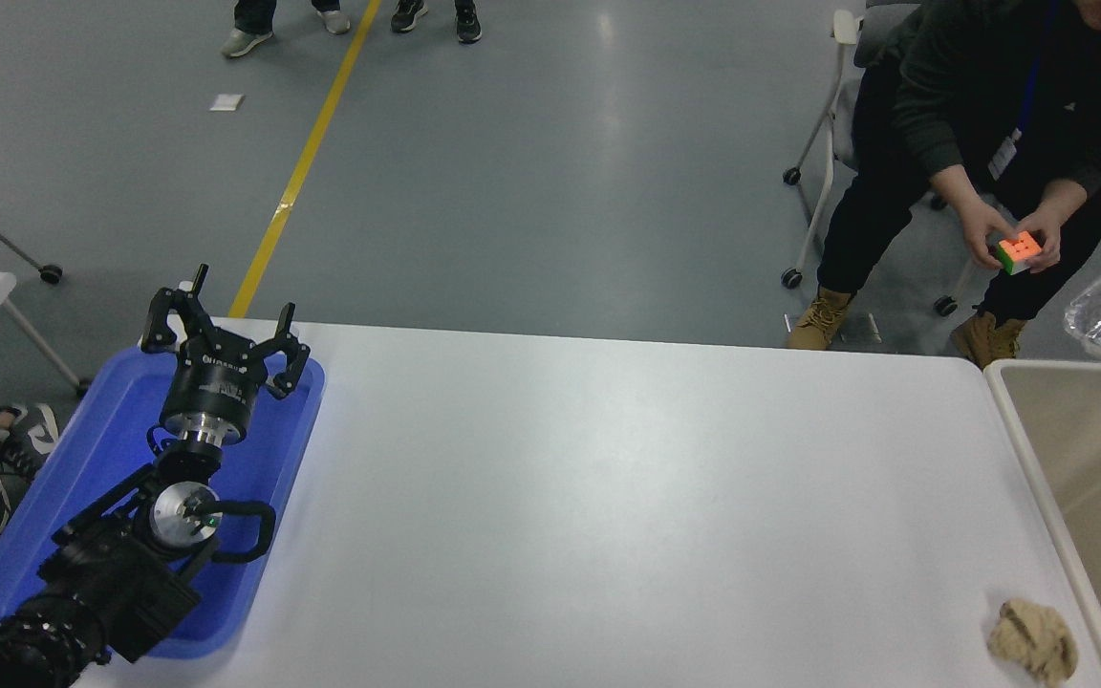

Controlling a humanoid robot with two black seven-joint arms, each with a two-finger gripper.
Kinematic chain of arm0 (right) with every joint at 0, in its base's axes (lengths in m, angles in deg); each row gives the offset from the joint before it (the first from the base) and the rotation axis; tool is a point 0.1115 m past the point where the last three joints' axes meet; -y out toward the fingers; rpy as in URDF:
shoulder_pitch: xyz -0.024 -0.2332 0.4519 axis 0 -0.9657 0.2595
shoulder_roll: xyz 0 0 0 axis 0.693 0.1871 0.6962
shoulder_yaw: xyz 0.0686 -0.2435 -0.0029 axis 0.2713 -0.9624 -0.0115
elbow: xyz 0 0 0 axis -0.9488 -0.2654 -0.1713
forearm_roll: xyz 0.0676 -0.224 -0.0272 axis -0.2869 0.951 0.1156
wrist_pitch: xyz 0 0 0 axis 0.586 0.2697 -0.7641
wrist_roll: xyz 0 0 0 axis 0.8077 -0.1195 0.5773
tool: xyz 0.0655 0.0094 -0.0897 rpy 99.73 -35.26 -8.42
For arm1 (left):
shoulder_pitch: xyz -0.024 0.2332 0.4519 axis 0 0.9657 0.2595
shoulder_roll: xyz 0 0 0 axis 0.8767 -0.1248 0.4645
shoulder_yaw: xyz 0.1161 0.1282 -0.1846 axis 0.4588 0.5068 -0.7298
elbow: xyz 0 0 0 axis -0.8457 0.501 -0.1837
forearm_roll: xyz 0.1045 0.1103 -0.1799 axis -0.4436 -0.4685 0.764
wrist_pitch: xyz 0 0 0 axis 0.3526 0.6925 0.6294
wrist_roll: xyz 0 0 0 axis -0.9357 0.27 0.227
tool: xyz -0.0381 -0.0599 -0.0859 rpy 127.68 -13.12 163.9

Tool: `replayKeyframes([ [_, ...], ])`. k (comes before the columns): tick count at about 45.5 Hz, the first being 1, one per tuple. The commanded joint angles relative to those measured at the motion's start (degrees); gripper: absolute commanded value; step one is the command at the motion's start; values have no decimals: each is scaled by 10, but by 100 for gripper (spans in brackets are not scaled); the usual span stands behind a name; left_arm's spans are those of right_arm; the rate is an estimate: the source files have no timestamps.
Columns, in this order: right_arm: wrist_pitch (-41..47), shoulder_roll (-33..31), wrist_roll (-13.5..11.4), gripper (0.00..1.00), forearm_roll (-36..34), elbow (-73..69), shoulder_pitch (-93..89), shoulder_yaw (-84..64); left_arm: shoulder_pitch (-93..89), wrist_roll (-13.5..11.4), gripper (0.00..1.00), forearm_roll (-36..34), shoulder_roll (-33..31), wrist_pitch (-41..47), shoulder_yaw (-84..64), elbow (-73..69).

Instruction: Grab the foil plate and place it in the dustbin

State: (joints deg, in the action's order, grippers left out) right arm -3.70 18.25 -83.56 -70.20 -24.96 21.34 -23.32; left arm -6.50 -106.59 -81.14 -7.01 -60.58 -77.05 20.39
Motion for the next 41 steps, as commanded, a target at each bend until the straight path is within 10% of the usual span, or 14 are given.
replayKeyframes([
  [1, -77, -4, -9, 0, -5, 26, -152, 132, 0, 0, 100, 0, 0, 0, 0, 0],
  [41, -157, 63, -9, 2, -5, 52, -271, 229, -1, 0, 100, 0, 0, 0, 0, 0],
])
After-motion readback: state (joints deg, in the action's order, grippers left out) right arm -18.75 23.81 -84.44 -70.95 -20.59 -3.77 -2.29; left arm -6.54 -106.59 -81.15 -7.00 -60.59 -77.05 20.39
